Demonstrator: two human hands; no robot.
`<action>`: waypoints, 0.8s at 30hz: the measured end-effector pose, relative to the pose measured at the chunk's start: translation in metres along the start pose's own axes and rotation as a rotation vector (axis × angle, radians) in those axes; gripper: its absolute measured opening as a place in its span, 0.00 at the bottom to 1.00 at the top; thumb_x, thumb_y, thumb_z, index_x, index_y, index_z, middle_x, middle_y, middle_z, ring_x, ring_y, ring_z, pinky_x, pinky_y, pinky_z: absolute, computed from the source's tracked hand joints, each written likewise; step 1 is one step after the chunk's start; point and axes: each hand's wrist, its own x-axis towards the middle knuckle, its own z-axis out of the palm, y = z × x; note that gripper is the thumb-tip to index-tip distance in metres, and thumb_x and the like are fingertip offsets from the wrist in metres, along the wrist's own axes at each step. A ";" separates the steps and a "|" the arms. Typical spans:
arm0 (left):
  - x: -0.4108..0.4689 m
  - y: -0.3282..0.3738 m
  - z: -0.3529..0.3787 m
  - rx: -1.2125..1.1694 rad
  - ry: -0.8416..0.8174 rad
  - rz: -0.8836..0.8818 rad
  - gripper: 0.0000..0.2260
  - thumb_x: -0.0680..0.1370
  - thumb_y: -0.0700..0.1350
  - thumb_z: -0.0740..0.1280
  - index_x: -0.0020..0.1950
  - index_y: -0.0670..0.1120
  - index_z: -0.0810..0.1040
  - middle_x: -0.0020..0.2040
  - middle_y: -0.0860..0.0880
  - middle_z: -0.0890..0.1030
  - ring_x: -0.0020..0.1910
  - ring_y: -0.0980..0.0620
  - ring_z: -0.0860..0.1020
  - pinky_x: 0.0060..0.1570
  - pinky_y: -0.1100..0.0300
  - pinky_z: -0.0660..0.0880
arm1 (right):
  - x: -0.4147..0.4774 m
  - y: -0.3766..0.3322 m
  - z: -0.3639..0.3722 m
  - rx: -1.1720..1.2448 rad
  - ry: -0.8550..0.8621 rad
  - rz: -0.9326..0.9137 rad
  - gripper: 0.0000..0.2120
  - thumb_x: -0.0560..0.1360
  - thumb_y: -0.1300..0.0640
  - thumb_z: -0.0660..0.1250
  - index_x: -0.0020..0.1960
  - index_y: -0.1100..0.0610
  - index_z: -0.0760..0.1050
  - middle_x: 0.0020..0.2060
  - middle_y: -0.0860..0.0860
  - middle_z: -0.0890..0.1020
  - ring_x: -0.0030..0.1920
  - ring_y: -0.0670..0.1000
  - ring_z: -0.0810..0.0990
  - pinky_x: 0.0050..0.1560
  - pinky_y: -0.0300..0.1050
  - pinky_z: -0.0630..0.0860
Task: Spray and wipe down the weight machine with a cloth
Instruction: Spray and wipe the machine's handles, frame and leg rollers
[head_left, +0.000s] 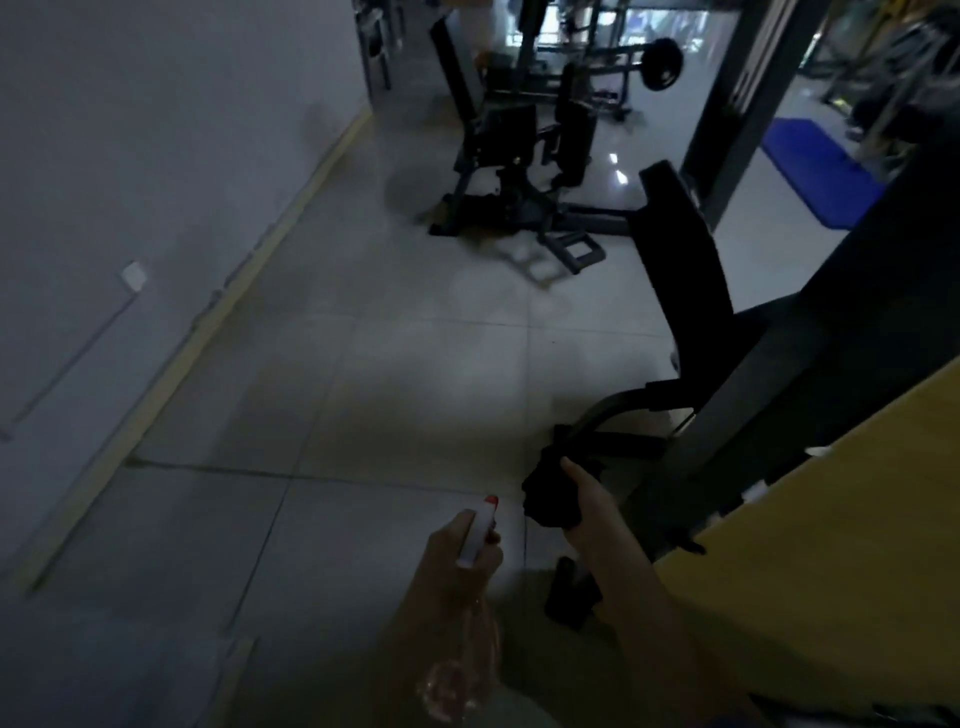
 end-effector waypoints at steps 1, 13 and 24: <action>0.020 0.002 -0.003 -0.012 -0.030 0.001 0.13 0.67 0.48 0.64 0.49 0.47 0.77 0.43 0.47 0.81 0.38 0.51 0.78 0.38 0.56 0.74 | 0.015 -0.007 0.006 0.013 0.007 -0.009 0.17 0.78 0.55 0.64 0.61 0.66 0.71 0.56 0.60 0.78 0.56 0.61 0.78 0.53 0.51 0.76; 0.208 0.076 -0.025 0.039 -0.269 0.216 0.06 0.68 0.48 0.65 0.42 0.47 0.76 0.36 0.54 0.77 0.32 0.62 0.74 0.36 0.65 0.70 | 0.113 -0.112 0.052 0.139 0.246 -0.125 0.37 0.62 0.48 0.77 0.66 0.61 0.71 0.55 0.60 0.81 0.52 0.61 0.81 0.56 0.57 0.77; 0.383 0.130 0.003 0.144 -0.729 0.388 0.07 0.68 0.48 0.64 0.45 0.52 0.76 0.39 0.57 0.79 0.36 0.61 0.78 0.43 0.61 0.74 | 0.166 -0.200 0.081 0.379 0.555 -0.267 0.14 0.74 0.55 0.69 0.55 0.62 0.77 0.43 0.57 0.82 0.39 0.54 0.81 0.26 0.39 0.76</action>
